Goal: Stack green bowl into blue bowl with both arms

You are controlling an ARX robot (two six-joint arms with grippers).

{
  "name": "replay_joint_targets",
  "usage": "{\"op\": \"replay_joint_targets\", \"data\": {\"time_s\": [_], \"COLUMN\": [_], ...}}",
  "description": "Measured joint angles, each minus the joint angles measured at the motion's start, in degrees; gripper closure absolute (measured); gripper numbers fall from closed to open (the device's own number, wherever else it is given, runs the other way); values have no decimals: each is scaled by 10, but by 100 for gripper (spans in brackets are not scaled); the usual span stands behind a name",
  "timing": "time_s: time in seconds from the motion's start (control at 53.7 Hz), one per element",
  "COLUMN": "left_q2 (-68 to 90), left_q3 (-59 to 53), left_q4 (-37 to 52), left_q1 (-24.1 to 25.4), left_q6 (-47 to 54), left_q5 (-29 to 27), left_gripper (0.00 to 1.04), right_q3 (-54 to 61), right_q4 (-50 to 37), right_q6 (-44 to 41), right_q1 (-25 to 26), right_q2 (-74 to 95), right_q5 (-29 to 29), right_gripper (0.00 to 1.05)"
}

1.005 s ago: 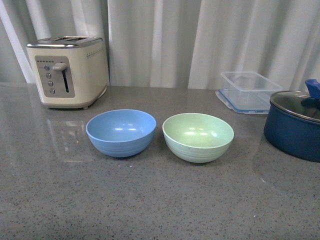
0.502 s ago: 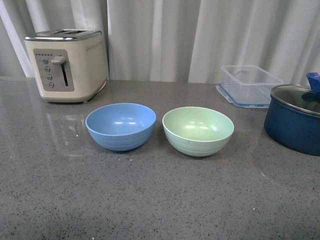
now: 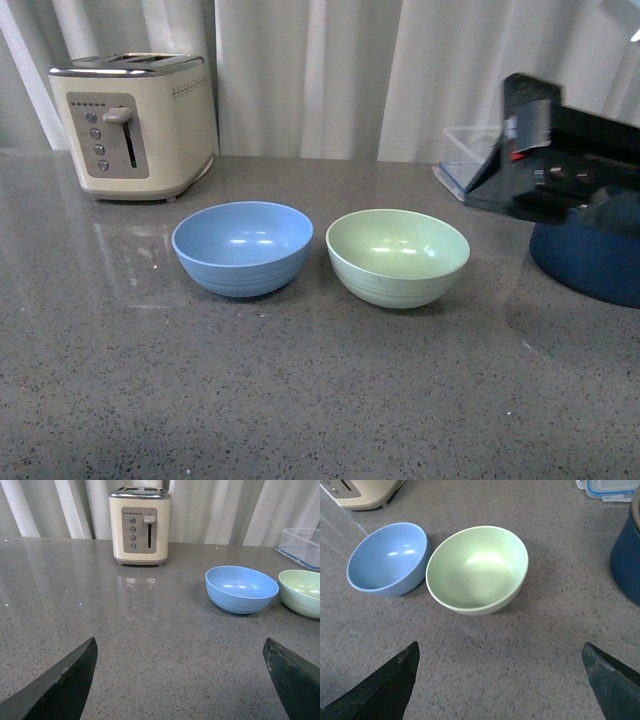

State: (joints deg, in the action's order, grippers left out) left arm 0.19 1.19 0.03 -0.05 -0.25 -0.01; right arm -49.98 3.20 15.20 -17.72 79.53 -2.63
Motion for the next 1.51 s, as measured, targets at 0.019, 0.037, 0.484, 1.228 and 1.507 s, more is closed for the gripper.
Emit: {"op": "replay_joint_targets", "data": {"time_s": [0.019,0.037,0.484,1.228,1.507], "left_q2": [0,0,0,0,0], "left_q3": [0,0,0,0,0], "left_q4": [0,0,0,0,0], "left_q1": [0,0,0,0,0], "left_q6": [0,0,0,0,0], "left_q5": [0,0,0,0,0], "left_gripper": [7,7,7,7,7], "right_q3": [-10,-18,-192,-282,-282], "right_q4": [1,2,25,65,66], "right_q6": [6,9,22,31,29], "right_q1": [-1,-2,35,26,24], "right_q2": [16,28,244,344,334], "right_q5": [3,5,85,128,130], "right_gripper": [10,10,10,62,104]}}
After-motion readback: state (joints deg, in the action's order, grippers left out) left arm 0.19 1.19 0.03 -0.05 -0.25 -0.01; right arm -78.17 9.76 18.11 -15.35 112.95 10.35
